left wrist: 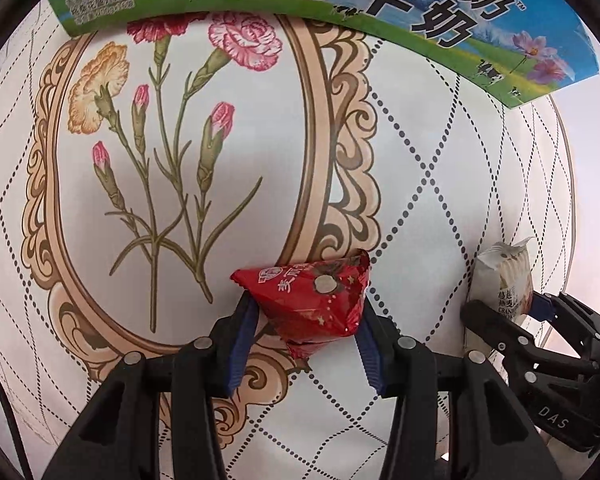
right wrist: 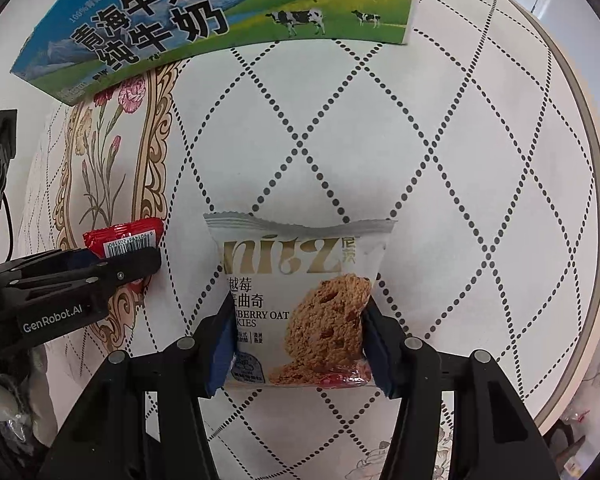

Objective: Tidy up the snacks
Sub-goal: 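Carry both items over the box and release them inside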

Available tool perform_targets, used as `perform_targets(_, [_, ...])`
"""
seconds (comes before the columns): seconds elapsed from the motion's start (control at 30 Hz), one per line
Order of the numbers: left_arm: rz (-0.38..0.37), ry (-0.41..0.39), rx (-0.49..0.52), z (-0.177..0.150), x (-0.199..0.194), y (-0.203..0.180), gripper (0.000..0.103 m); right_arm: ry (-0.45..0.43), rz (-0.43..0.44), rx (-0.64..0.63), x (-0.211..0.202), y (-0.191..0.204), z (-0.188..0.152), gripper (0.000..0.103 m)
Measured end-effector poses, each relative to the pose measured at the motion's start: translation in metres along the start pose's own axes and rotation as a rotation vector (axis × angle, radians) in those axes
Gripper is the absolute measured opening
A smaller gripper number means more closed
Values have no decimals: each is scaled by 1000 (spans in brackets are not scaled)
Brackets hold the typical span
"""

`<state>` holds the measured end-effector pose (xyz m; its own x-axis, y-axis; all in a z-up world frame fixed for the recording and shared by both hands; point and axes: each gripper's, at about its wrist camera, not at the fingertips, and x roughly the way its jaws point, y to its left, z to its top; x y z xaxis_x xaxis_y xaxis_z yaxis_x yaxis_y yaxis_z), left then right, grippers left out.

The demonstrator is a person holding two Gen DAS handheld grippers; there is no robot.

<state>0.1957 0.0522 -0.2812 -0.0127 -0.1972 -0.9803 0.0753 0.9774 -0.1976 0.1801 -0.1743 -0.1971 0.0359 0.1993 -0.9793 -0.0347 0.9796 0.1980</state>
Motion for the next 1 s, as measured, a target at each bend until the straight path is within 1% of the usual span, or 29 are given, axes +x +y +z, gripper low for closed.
perform_targets(0.07, [11,-14,14,15,0,-10,43,2,-17,-14,8,3,-1,60])
perform_targets(0.13, [24,-33,27,9,-3,-18,42,-7,-35,-33,14,6,-2,58])
perform_targets(0.17, [21,-41,28,-2,-6,-26,41,-19,-38,-43,11,4,-4,56])
perform_targets(0.3, [1,-65,30,-18,-26,-31,41,-49,-15,-47,1,3,-7,53])
perform_targets(0.4, [-28,-94,32,-20,-50,-40,41,-71,47,-19,-14,-4,-7,53])
perform_targets(0.5, [-64,-152,39,-19,-91,-46,41,-98,110,3,-33,-6,-1,53])
perform_targets(0.6, [-85,-207,45,-9,-129,-49,41,-155,189,11,-67,-3,10,53])
perform_targets(0.63, [-100,-230,38,-3,-143,-50,41,-178,211,7,-81,-3,15,53])
perform_targets(0.7, [-114,-253,45,20,-168,-55,41,-226,239,-5,-108,4,29,53])
perform_targets(0.73, [-121,-266,40,30,-177,-52,41,-261,253,-17,-126,7,40,53])
perform_targets(0.77, [-126,-273,45,51,-184,-41,41,-286,263,-24,-139,11,51,53])
perform_targets(0.83, [-64,-280,62,76,-191,-45,41,-324,273,-47,-161,23,77,53])
perform_targets(0.87, [-43,-277,64,94,-194,-32,41,-343,272,-59,-168,31,96,53])
perform_targets(0.9, [-14,-267,62,107,-192,-31,41,-356,268,-67,-170,40,112,53])
perform_targets(0.93, [13,-241,57,122,-188,-29,41,-370,245,-83,-175,44,133,53])
perform_targets(1.0, [30,-171,33,150,-171,-17,41,-378,210,-94,-171,57,171,53])
